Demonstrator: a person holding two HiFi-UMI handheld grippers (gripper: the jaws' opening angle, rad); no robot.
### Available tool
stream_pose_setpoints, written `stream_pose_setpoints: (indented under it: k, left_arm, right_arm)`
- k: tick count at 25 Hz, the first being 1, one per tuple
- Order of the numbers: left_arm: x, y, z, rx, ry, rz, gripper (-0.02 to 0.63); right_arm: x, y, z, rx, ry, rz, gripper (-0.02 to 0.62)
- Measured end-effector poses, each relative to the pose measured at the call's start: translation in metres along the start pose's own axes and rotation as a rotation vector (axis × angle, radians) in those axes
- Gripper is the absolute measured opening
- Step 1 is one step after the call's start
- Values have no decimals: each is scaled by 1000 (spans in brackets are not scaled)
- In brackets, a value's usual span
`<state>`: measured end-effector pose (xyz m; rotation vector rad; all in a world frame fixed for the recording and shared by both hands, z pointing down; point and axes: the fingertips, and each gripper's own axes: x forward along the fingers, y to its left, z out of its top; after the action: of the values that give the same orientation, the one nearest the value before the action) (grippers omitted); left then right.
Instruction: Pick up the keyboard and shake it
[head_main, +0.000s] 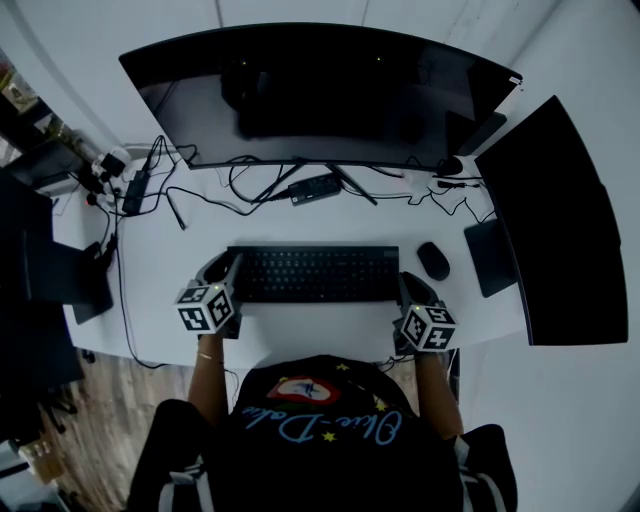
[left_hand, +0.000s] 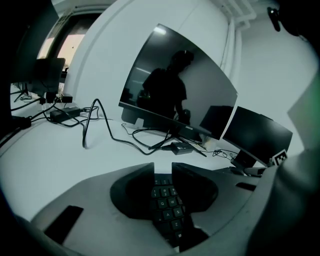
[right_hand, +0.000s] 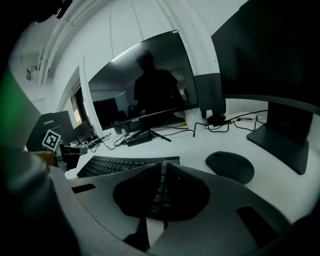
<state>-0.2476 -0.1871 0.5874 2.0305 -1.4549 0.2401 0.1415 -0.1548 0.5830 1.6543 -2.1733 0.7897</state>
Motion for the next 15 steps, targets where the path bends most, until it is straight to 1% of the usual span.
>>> stream_pose_setpoints:
  k: [3, 7, 9, 11, 15]
  left_arm:
    - [-7, -20, 4, 19, -25, -37, 50]
    - [-14, -51, 6, 70, -42, -110, 11]
    - [-18, -66, 8, 76, -46, -164, 5]
    - [-23, -79, 10, 92, -59, -198, 5]
    - [-37, -95, 14, 191, -94, -200, 5]
  right_arm:
    - [-5, 6, 16, 23, -66, 17, 14]
    - [-10, 15, 30, 70, -128, 57, 0]
    - [-12, 28, 36, 57, -149, 112, 0]
    - [-14, 40, 42, 31, -165, 154, 0]
    - [-18, 57, 49, -16, -187, 174, 0]
